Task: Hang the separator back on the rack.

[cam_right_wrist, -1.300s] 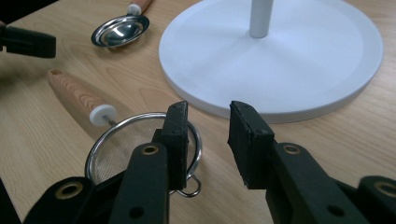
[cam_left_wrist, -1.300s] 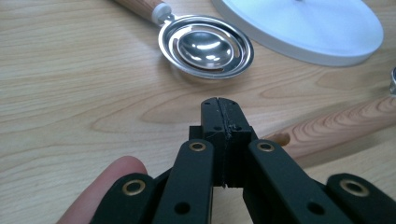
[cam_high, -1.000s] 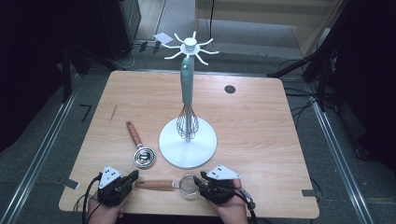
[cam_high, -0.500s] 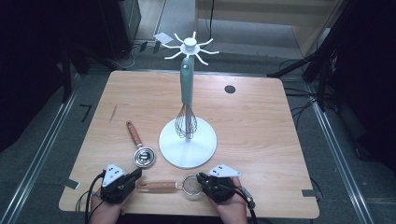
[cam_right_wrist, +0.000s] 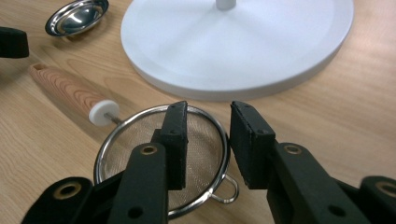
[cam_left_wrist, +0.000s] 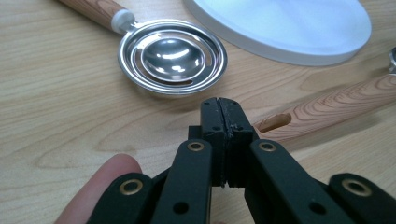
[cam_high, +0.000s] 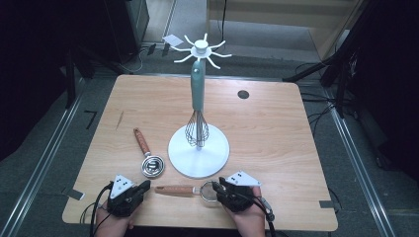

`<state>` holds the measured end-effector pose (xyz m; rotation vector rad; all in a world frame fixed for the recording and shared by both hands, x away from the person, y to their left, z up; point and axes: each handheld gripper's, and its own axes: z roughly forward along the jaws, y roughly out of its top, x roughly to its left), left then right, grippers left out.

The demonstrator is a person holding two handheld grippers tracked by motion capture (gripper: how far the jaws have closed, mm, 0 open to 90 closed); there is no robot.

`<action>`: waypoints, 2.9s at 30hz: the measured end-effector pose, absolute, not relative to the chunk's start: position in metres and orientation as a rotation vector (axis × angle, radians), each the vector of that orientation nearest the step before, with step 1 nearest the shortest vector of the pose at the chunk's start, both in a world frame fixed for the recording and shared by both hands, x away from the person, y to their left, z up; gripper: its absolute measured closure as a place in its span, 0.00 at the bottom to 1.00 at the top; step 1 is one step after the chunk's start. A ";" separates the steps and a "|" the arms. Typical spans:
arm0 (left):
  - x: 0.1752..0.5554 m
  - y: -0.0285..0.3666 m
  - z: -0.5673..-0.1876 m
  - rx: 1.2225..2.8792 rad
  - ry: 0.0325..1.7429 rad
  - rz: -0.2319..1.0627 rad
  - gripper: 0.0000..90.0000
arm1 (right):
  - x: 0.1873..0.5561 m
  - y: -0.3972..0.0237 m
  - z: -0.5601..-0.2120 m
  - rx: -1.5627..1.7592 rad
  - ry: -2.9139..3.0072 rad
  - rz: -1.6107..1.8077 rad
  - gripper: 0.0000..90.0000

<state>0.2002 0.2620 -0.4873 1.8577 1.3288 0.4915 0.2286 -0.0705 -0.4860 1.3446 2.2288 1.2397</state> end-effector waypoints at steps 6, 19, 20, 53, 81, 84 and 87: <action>0.196 0.257 -0.488 1.890 1.333 0.463 1.00 | 0.224 -0.072 -0.475 1.231 2.186 1.282 0.71; 0.202 0.245 -0.492 1.878 1.399 0.451 1.00 | 0.235 -0.076 -0.476 1.280 2.247 1.316 0.85; 0.202 0.245 -0.492 1.878 1.396 0.448 1.00 | 0.235 -0.077 -0.477 1.282 2.250 1.310 0.86; 0.195 0.236 -0.490 1.904 1.400 0.456 0.97 | 0.247 -0.095 -0.479 1.357 2.224 1.211 0.92; 0.212 0.217 -0.492 1.934 1.336 0.456 0.97 | 0.246 -0.104 -0.469 1.061 2.373 1.233 0.78; 0.212 0.218 -0.492 1.934 1.322 0.439 0.94 | 0.255 -0.102 -0.459 1.086 2.449 1.210 0.67; 0.211 0.222 -0.491 1.946 1.285 0.434 0.89 | 0.258 -0.098 -0.450 1.043 2.507 1.190 0.69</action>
